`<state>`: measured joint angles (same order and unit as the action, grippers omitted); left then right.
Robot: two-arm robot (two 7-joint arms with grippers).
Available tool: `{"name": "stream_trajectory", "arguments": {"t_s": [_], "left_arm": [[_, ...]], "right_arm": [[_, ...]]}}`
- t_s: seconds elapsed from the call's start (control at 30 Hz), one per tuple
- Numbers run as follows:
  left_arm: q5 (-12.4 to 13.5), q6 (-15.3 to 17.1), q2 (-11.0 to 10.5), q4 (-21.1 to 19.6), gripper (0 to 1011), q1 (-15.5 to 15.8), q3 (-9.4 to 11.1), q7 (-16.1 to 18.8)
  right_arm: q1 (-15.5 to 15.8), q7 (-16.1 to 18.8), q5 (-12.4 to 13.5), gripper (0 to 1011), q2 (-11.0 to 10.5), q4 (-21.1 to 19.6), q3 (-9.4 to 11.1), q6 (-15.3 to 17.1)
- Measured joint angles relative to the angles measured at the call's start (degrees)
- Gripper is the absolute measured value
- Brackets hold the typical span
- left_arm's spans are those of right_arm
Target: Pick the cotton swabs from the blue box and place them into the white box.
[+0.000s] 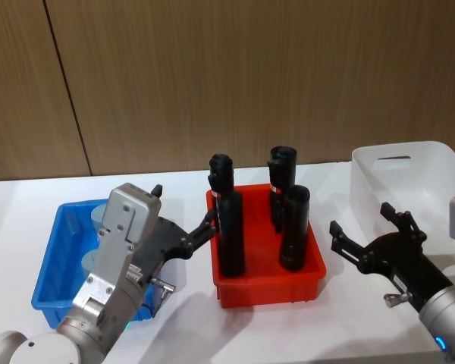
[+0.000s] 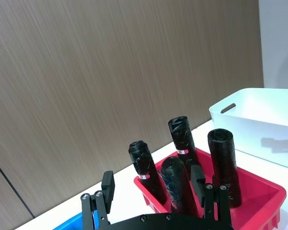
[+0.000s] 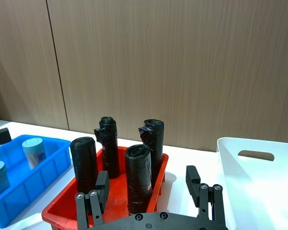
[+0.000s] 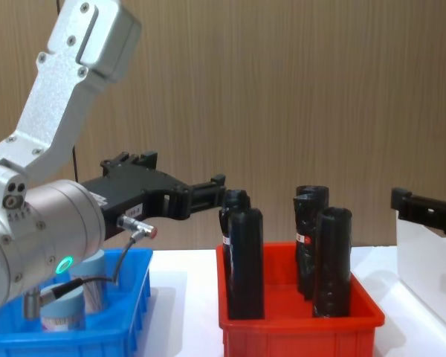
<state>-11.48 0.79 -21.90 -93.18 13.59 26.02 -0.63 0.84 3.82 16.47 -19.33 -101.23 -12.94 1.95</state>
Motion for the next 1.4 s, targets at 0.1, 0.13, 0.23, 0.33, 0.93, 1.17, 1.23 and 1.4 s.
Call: {"name": "stream_trajectory", "arguments": {"t_s": [0.1, 0.13, 0.23, 0.33, 0.93, 1.17, 1.23, 1.4], "left_arm": [[0.00, 0.00, 0.00, 0.00, 1004, 0.00, 0.00, 0.00], [0.00, 0.00, 0.00, 0.00, 1004, 0.00, 0.00, 0.00], [0.00, 0.00, 0.00, 0.00, 1004, 0.00, 0.00, 0.00], [0.00, 0.00, 0.00, 0.00, 1004, 0.00, 0.00, 0.00], [0.00, 0.00, 0.00, 0.00, 1004, 0.00, 0.00, 0.00], [0.00, 0.00, 0.00, 0.00, 1004, 0.00, 0.00, 0.00], [0.00, 0.00, 0.00, 0.00, 1004, 0.00, 0.00, 0.00], [0.00, 0.00, 0.06, 0.00, 1004, 0.01, -0.01, 0.00]], "right_arm": [[0.00, 0.00, 0.00, 1002, 0.00, 0.00, 0.00, 0.00], [0.00, 0.00, 0.00, 1002, 0.00, 0.00, 0.00, 0.00], [0.00, 0.00, 0.00, 1002, 0.00, 0.00, 0.00, 0.00], [0.00, 0.00, 0.00, 1002, 0.00, 0.00, 0.00, 0.00], [0.00, 0.00, 0.00, 1002, 0.00, 0.00, 0.00, 0.00], [0.00, 0.00, 0.00, 1002, 0.00, 0.00, 0.00, 0.00], [0.00, 0.00, 0.00, 1002, 0.00, 0.00, 0.00, 0.00], [0.00, 0.00, 0.00, 1002, 0.00, 0.00, 0.00, 0.00]]}}
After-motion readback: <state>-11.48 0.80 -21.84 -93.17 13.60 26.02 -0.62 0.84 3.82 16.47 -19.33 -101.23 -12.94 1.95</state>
